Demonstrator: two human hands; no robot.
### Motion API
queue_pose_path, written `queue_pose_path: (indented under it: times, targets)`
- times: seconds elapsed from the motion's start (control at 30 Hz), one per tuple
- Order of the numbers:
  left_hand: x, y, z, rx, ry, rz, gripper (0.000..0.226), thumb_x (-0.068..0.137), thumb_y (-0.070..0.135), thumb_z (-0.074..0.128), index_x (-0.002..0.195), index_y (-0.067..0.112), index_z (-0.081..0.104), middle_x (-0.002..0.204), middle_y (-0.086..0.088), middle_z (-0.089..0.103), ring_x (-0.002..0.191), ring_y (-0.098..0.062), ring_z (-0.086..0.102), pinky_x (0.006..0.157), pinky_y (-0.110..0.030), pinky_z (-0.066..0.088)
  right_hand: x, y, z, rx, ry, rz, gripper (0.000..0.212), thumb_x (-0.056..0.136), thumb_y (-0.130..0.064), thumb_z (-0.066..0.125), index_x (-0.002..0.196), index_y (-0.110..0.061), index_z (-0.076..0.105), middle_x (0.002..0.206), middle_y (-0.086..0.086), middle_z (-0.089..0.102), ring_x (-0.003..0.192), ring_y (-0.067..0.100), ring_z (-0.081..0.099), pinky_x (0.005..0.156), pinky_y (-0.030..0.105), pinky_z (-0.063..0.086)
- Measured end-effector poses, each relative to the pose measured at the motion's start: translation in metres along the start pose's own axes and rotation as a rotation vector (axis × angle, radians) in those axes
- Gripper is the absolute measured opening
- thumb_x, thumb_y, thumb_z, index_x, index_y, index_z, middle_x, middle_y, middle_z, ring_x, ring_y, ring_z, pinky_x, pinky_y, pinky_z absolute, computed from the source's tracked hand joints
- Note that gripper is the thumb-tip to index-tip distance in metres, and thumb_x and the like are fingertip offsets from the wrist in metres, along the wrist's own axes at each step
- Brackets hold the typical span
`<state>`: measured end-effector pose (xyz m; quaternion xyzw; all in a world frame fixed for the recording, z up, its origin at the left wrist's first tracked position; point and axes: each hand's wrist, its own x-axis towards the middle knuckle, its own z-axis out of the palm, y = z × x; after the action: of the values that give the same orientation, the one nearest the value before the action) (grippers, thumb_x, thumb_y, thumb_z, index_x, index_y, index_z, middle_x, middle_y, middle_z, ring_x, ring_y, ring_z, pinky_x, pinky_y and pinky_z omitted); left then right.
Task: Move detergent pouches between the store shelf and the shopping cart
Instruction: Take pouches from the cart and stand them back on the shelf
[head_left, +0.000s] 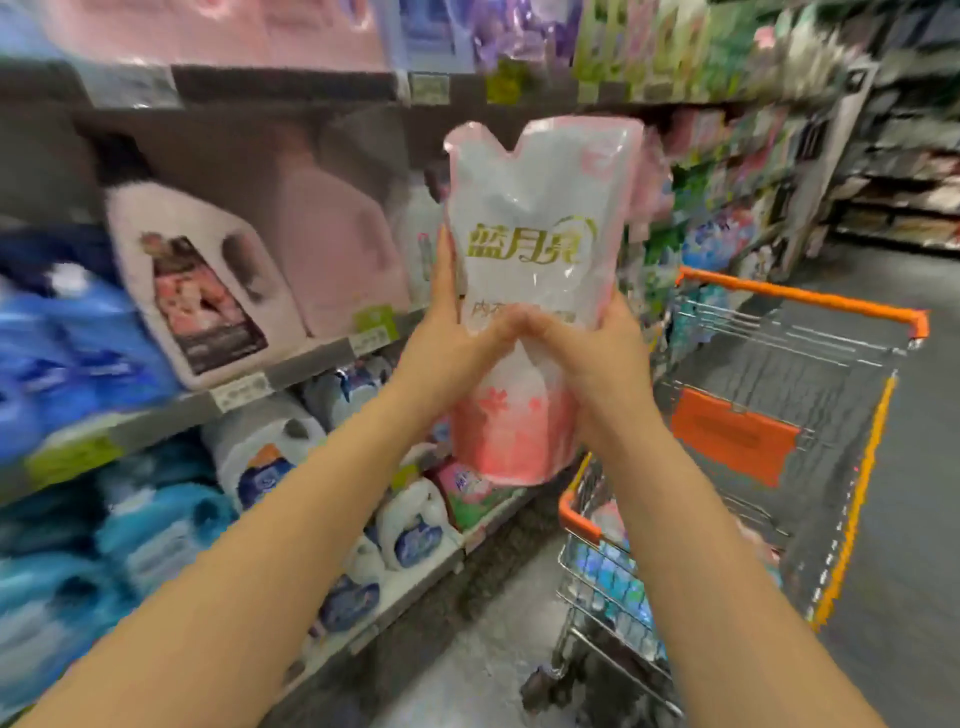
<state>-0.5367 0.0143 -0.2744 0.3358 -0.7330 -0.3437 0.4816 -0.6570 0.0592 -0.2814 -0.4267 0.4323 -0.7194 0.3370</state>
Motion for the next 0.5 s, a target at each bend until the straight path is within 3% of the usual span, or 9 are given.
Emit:
queue_pose_path:
  times: [0.1, 0.17, 0.23, 0.37, 0.5]
  targets:
    - [-0.024, 0.014, -0.085, 0.040, 0.116, 0.067, 0.123, 0.056, 0.067, 0.071, 0.147, 0.035, -0.004, 0.126, 0.021, 0.048, 0.097, 0.014, 0.056, 0.090, -0.021, 0.049, -0.020, -0.017, 0.081, 0.060, -0.116, -0.048, 0.039, 0.072, 0.002, 0.075, 0.100, -0.020, 0.060, 0.089, -0.003, 0.071, 0.079, 0.010, 0.069, 0.071, 0.026, 0.056]
    - [-0.041, 0.022, -0.149, 0.067, 0.193, 0.088, 0.119, 0.061, 0.055, 0.076, 0.147, 0.034, -0.003, 0.134, 0.015, 0.046, 0.106, 0.007, 0.056, 0.098, -0.032, 0.048, -0.038, -0.025, 0.143, 0.106, -0.194, -0.050, 0.037, 0.073, 0.002, 0.074, 0.100, -0.019, 0.060, 0.087, -0.003, 0.071, 0.077, 0.008, 0.069, 0.070, 0.024, 0.056]
    - [-0.057, 0.031, -0.218, 0.146, 0.254, 0.102, 0.124, 0.055, 0.060, 0.078, 0.147, 0.037, -0.002, 0.142, 0.009, 0.043, 0.116, -0.003, 0.055, 0.099, -0.036, 0.048, -0.058, -0.030, 0.207, 0.146, -0.288, -0.044, 0.037, 0.074, -0.001, 0.075, 0.104, -0.017, 0.060, 0.092, 0.001, 0.072, 0.083, 0.013, 0.071, 0.073, 0.027, 0.057]
    - [-0.078, 0.048, -0.332, 0.287, 0.356, 0.074, 0.123, 0.054, 0.059, 0.076, 0.146, 0.040, -0.003, 0.137, 0.014, 0.047, 0.108, -0.004, 0.060, 0.089, -0.038, 0.054, -0.081, -0.044, 0.317, 0.236, -0.414, -0.024, 0.036, 0.075, -0.002, 0.074, 0.107, -0.013, 0.059, 0.089, 0.000, 0.070, 0.078, 0.011, 0.070, 0.073, 0.028, 0.059]
    - [-0.085, 0.062, -0.425, 0.401, 0.458, 0.025, 0.131, 0.054, 0.050, 0.080, 0.147, 0.030, -0.010, 0.141, 0.004, 0.045, 0.113, -0.012, 0.058, 0.096, -0.040, 0.050, -0.085, -0.055, 0.415, 0.268, -0.570, -0.036, 0.035, 0.073, -0.008, 0.078, 0.100, -0.021, 0.060, 0.096, 0.007, 0.071, 0.087, 0.021, 0.070, 0.081, 0.043, 0.058]
